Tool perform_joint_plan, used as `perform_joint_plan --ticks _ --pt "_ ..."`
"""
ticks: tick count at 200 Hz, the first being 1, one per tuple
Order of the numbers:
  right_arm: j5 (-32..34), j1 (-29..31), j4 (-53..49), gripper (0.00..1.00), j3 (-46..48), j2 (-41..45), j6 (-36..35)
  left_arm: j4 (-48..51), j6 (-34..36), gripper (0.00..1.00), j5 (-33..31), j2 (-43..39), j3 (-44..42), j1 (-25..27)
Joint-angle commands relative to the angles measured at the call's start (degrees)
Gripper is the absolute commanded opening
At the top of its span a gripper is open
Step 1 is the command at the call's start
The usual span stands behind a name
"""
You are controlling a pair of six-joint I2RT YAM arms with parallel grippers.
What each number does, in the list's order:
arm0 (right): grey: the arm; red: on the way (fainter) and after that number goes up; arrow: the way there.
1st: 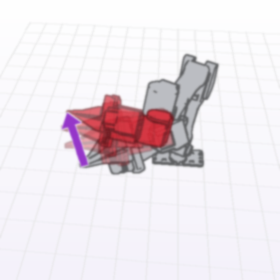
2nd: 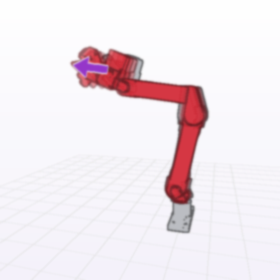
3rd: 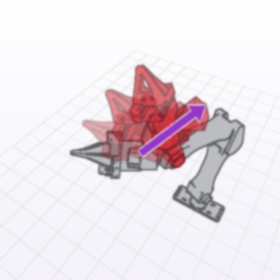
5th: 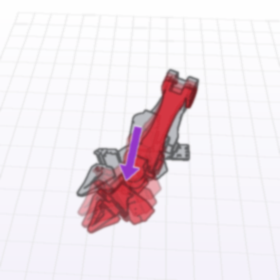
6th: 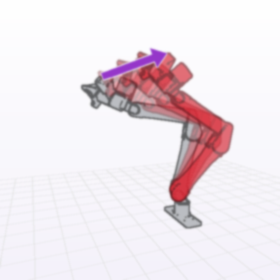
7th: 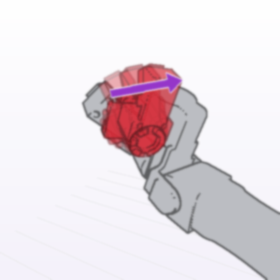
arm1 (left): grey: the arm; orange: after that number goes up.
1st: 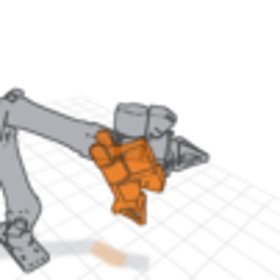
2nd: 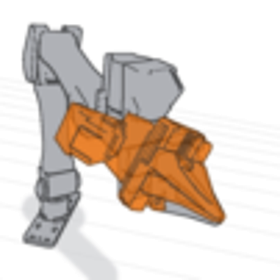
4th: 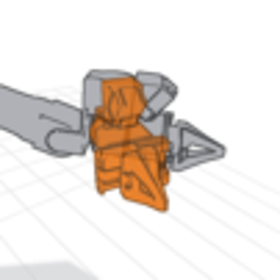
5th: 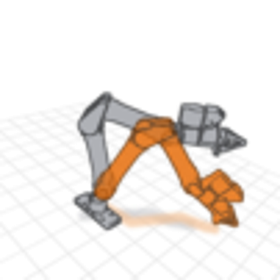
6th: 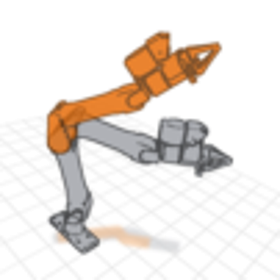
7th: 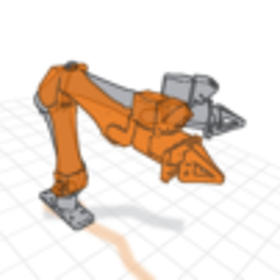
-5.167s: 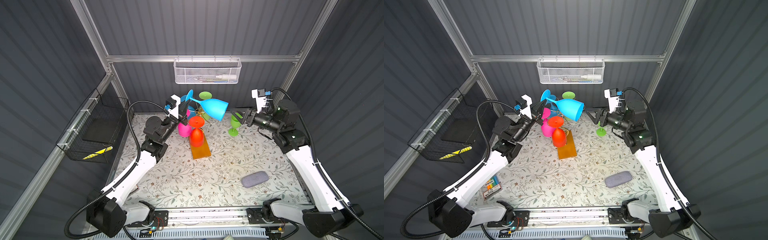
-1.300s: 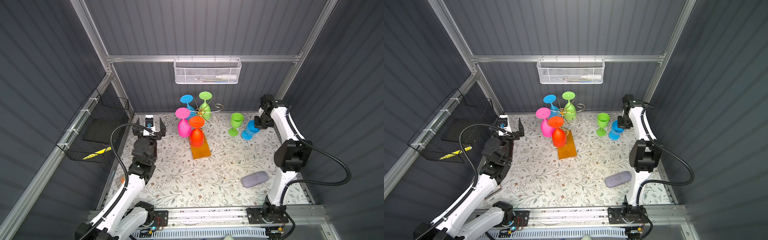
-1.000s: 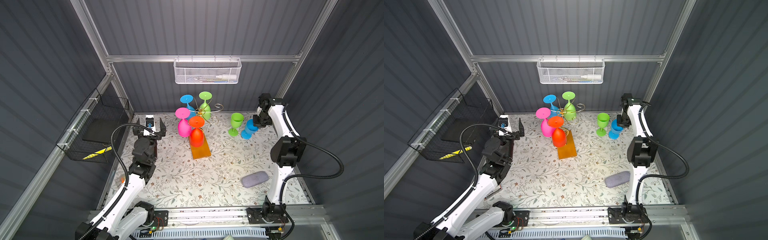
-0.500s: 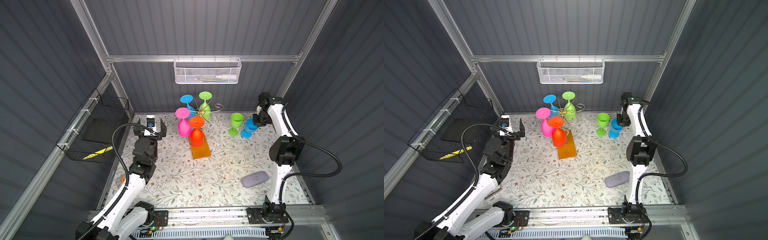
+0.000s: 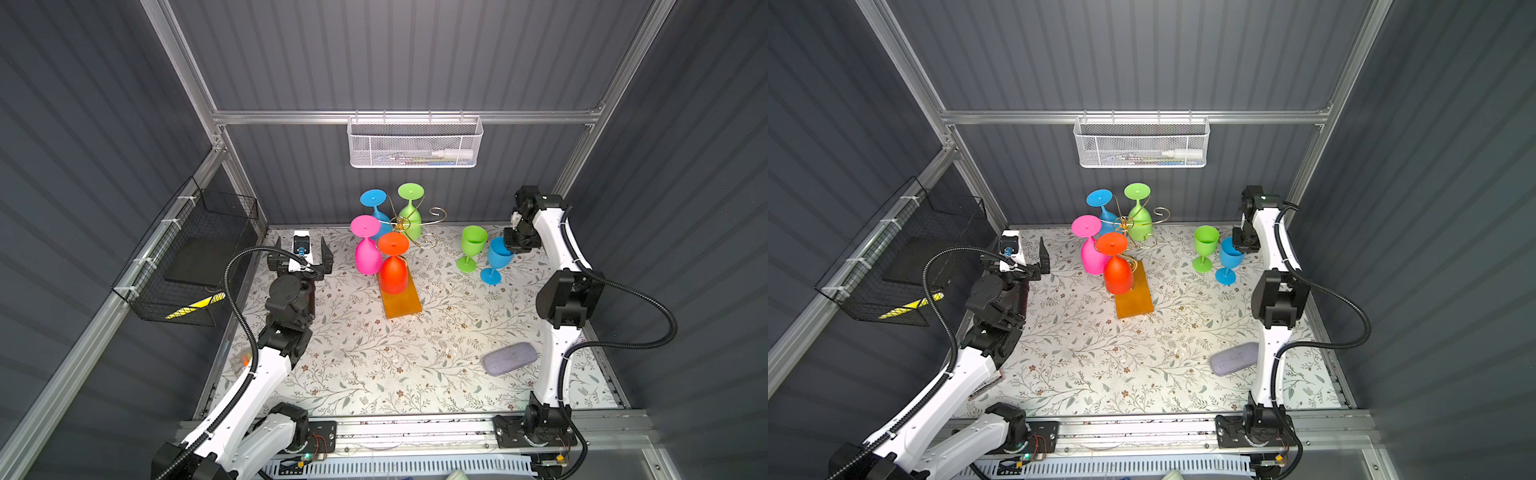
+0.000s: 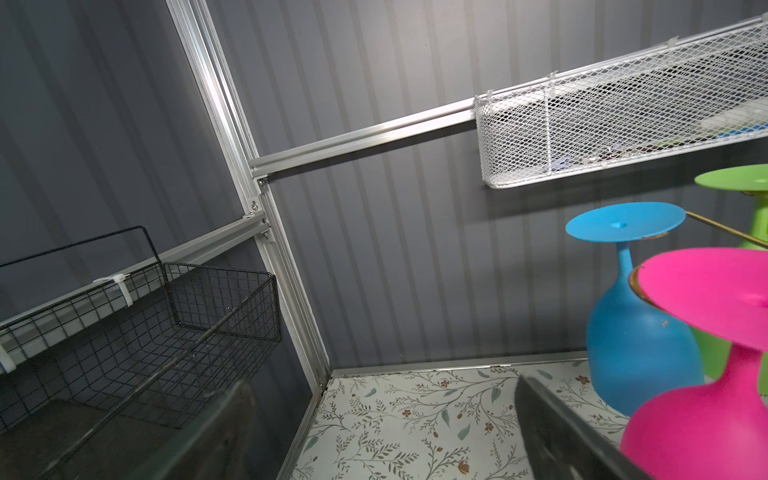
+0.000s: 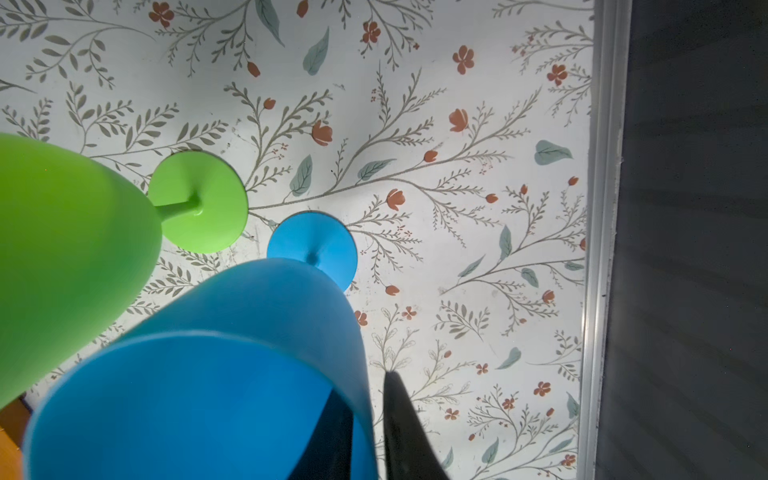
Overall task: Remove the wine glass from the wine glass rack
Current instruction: 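Set the blue glass upright beside the lime glass and open the right gripper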
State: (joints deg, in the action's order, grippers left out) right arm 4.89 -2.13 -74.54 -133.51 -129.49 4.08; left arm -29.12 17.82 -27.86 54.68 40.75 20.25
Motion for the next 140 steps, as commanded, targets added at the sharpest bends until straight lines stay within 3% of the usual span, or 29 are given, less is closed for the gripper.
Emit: perform_joint_plan --ticks 1,107,140 --pt "-1.52 -0.85 0.2 0.18 -1.14 -0.24 0.57 -0.01 1.04 0.99 0.3 0.16 -0.56 -0.26" --pt "-2.1 -1.73 5.02 0.15 -2.75 -0.9 2.14 0.12 1.32 1.0 0.3 -0.09 -0.44 -0.27" --pt "-3.17 -1.88 5.29 0.22 -5.13 -2.47 2.72 0.12 1.34 1.0 0.19 -0.29 -0.49 -0.31"
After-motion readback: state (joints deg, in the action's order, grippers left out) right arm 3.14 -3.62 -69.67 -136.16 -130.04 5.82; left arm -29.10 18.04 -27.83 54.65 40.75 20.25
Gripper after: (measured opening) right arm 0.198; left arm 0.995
